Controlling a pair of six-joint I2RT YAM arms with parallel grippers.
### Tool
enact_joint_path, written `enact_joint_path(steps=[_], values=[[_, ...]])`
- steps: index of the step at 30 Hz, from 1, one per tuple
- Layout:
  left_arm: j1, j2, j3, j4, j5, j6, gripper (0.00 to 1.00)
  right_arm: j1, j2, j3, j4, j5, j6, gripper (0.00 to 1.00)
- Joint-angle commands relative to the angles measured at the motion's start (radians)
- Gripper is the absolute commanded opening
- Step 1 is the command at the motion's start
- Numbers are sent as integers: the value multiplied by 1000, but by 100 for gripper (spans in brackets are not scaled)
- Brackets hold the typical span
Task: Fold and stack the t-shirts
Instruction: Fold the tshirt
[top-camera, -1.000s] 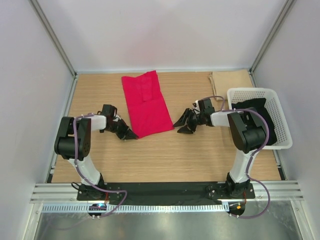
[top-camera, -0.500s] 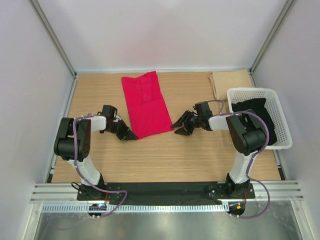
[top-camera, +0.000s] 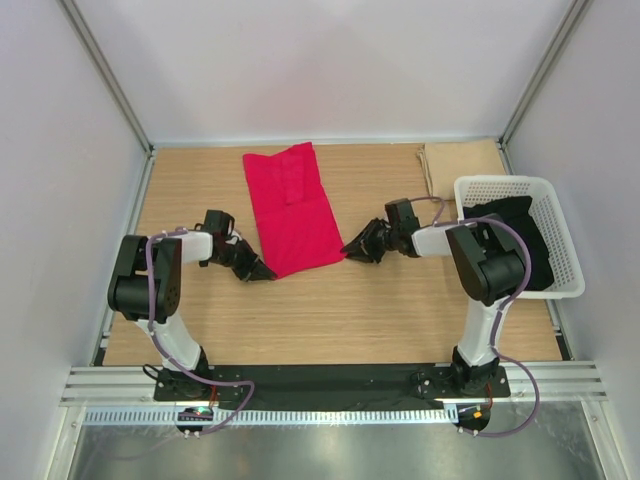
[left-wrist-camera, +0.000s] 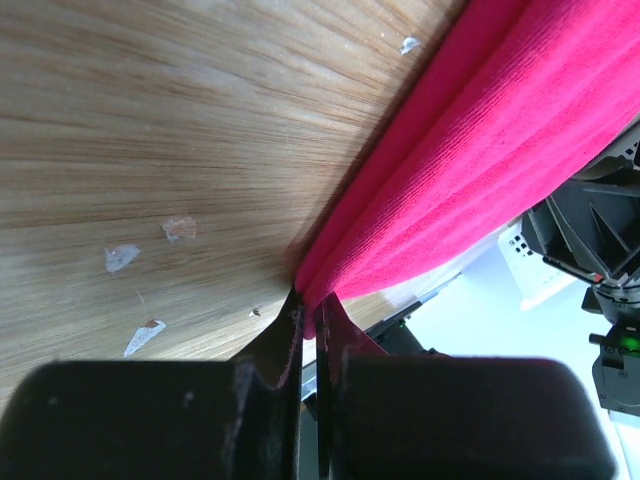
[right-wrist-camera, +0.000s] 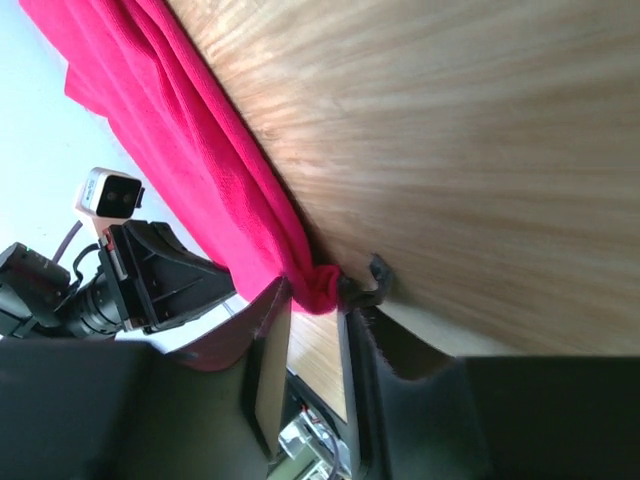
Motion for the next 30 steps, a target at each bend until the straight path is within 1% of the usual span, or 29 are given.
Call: enact_joint_path(steps=[1, 2, 3, 4, 5, 8, 10, 13, 14, 15, 18, 19, 21, 22, 23, 24, 25, 26, 27, 30], values=[[-8, 3, -18, -66, -89, 43, 0, 13, 85, 2, -75, 155, -56, 29], [-8, 3, -18, -69, -89, 46, 0, 14, 91, 2, -62, 142, -62, 17], [-8, 1, -18, -69, -90, 49, 0, 14, 98, 5, -47, 123, -74, 9], [-7, -2, -17, -75, -92, 52, 0, 14, 97, 5, -46, 113, -85, 3], [-8, -11, -15, -81, -96, 62, 0, 16, 92, 4, -44, 105, -111, 1], [-11, -44, -13, -113, -115, 83, 0, 24, 48, -8, -67, 76, -165, 1], [-27, -66, -13, -135, -130, 94, 0, 31, 10, -24, -117, 71, -197, 1], [-71, -146, -21, -181, -168, 105, 0, 34, -81, -67, -186, 59, -232, 1], [-88, -170, -27, -193, -177, 106, 0, 34, -136, -82, -197, 53, -237, 1], [-116, -222, -30, -225, -197, 106, 0, 37, -162, -106, -223, 50, -249, 1], [-153, -319, -70, -268, -220, 82, 0, 43, -273, -155, -294, 40, -268, 1], [-171, -389, -84, -294, -234, 73, 0, 43, -305, -168, -311, 39, -268, 1], [-189, -469, -127, -327, -243, 47, 0, 53, -395, -209, -363, 40, -271, 1], [-200, -544, -138, -368, -243, 39, 0, 57, -424, -225, -378, 40, -271, 1], [-209, -583, -153, -386, -242, 31, 0, 66, -455, -240, -394, 42, -268, 1], [-217, -618, -173, -405, -243, 14, 0, 77, -524, -267, -421, 43, -262, 1], [-231, -693, -182, -455, -242, 4, 0, 86, -553, -280, -433, 43, -248, 1], [-237, -730, -193, -474, -239, -6, 0, 111, -593, -291, -449, 48, -240, 1], [-243, -770, -201, -498, -233, -15, 0, 125, -660, -306, -488, 66, -233, 1], [-260, -911, -228, -589, -220, -61, 0, 177, -769, -329, -565, 88, -190, 1]])
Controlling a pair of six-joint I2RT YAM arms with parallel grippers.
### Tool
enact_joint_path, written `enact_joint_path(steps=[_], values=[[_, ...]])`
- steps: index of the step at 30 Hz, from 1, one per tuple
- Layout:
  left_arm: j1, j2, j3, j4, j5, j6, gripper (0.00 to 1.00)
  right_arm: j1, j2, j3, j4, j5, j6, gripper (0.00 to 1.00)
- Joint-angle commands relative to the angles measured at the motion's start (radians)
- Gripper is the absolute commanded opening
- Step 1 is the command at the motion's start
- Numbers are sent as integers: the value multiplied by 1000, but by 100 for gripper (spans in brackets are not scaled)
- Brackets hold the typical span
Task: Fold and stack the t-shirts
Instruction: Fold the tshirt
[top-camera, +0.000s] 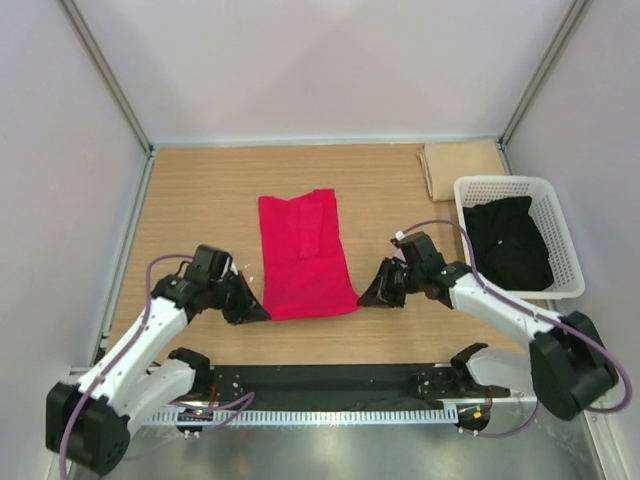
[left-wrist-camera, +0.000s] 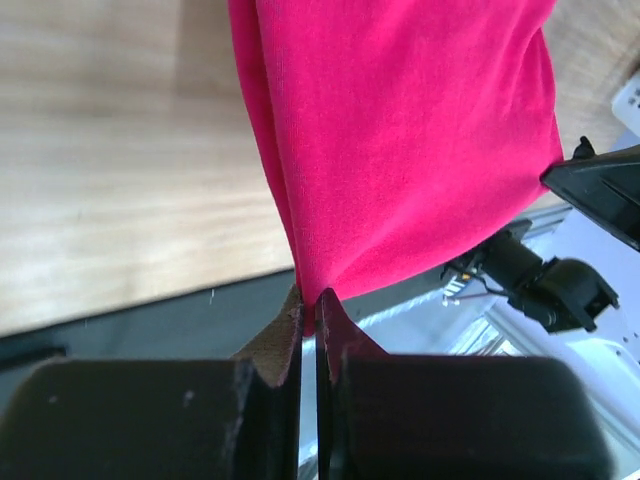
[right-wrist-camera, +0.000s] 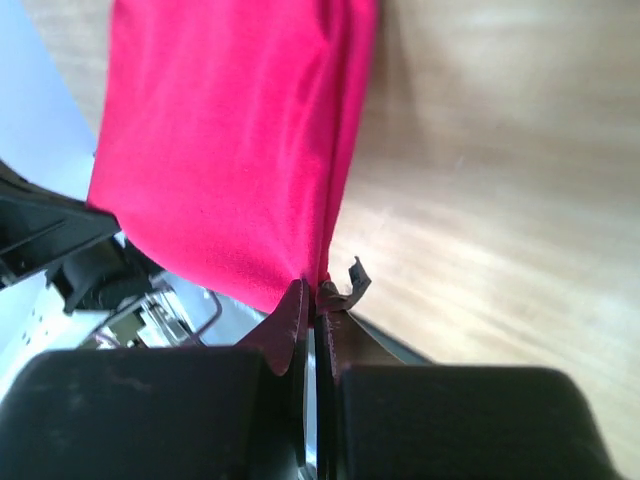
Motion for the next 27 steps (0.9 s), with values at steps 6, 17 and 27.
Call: enact_joint_path(steps=[6, 17, 27], values=[[-9, -282, 9, -326, -23, -95, 0, 79, -318, -23, -268, 74, 120, 1], [-6, -61, 282, -323, -181, 3, 1, 80, -179, 251, -281, 101, 74, 1], [137, 310, 560, -279, -186, 201, 0, 1, 193, 552, -250, 34, -21, 1]])
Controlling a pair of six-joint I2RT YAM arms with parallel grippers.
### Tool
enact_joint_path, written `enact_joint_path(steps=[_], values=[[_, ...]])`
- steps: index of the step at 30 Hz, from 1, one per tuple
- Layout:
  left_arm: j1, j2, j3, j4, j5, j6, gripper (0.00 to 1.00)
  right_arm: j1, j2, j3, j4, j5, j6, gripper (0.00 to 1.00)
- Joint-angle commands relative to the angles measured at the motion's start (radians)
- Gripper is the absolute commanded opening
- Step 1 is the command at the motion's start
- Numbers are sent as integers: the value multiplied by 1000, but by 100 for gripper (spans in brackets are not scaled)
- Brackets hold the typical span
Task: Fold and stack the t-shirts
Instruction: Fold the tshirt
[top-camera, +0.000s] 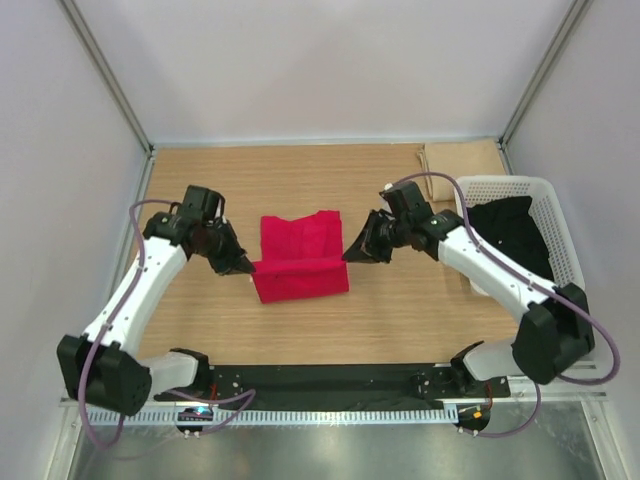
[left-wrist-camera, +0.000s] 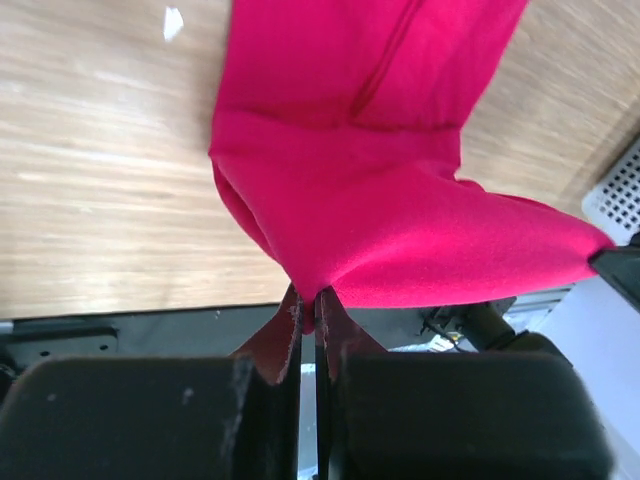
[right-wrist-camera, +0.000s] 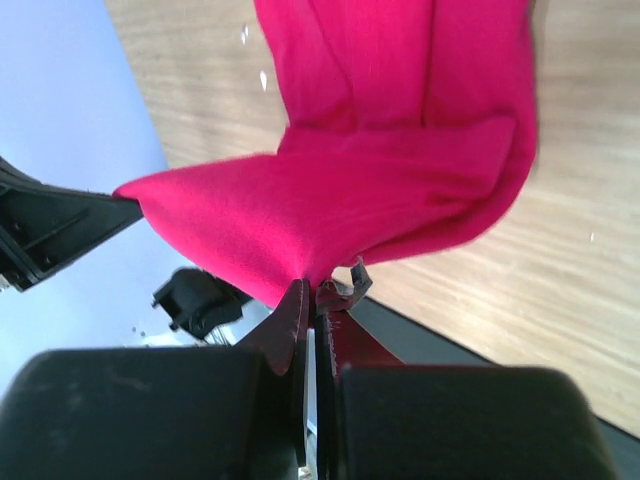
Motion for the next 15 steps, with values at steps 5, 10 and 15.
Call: enact_joint_path(steps=[5, 10, 15], values=[[55, 223, 226, 40, -29, 181, 0, -93, 207, 217, 11, -70, -113, 1], [69, 341, 341, 70, -18, 226, 2, -145, 302, 314, 5, -101, -125, 1], [72, 504, 462, 77, 60, 264, 3, -168, 403, 368, 29, -134, -124, 1]])
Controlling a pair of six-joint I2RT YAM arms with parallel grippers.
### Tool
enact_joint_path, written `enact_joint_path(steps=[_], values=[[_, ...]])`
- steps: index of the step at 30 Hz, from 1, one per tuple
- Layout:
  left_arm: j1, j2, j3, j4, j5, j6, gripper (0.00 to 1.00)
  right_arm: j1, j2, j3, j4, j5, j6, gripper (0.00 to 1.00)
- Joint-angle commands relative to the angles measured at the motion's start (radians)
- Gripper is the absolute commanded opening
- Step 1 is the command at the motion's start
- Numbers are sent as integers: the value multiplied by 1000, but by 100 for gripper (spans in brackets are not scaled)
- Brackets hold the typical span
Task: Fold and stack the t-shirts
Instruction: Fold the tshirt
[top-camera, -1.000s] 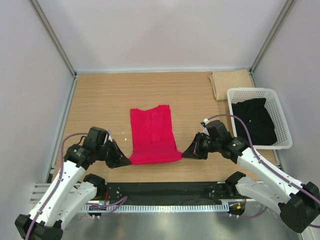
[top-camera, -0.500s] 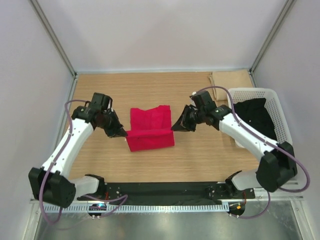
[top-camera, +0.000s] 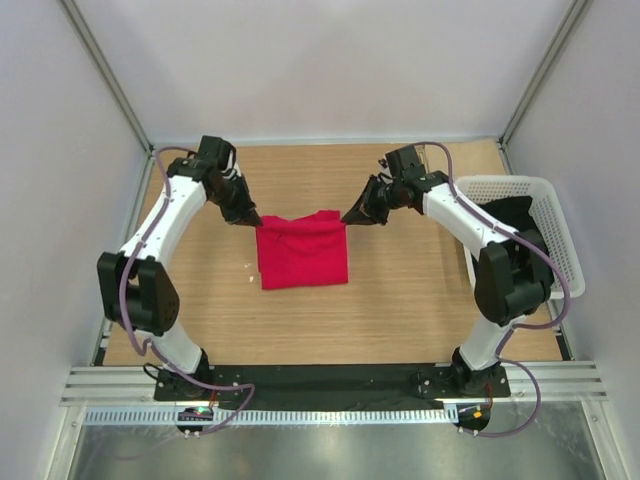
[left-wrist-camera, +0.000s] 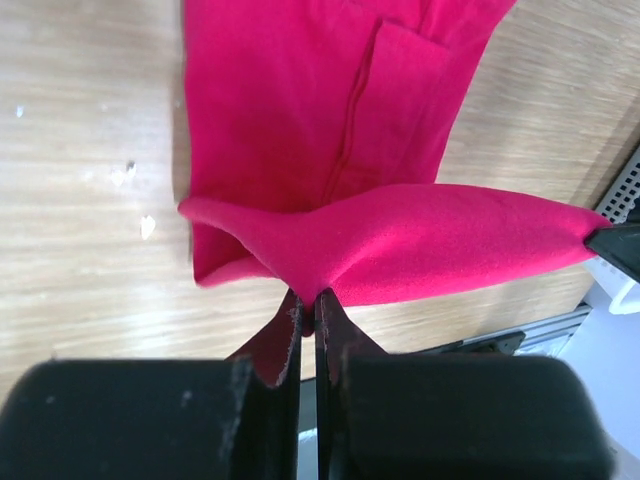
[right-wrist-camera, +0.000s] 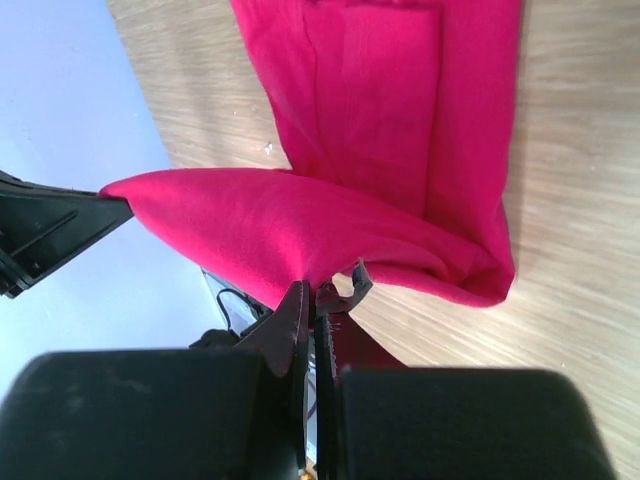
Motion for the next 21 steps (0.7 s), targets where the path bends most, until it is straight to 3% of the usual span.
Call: enact_joint_path(steps=[1, 9, 15, 18, 19, 20, 21], values=[[11, 88, 81, 29, 49, 64, 3, -20, 56, 78, 22, -41, -24, 1], [20, 244, 187, 47, 54, 55, 4, -57, 239, 189, 65, -87, -44, 1], [31, 350, 239, 85, 48, 41, 10, -91, 375, 290, 91, -118, -52, 2], [44, 424, 293, 99, 42, 32, 13, -99, 464, 351, 116, -147, -38, 9], [47, 438, 305, 107, 34, 32, 17, -100, 507, 376, 149, -151, -29, 15], [49, 467, 321, 122, 22, 26, 29, -103, 527, 394, 160, -153, -17, 19], [61, 478, 328, 151, 11, 25, 31, -103, 552, 432, 191, -150, -7, 24]])
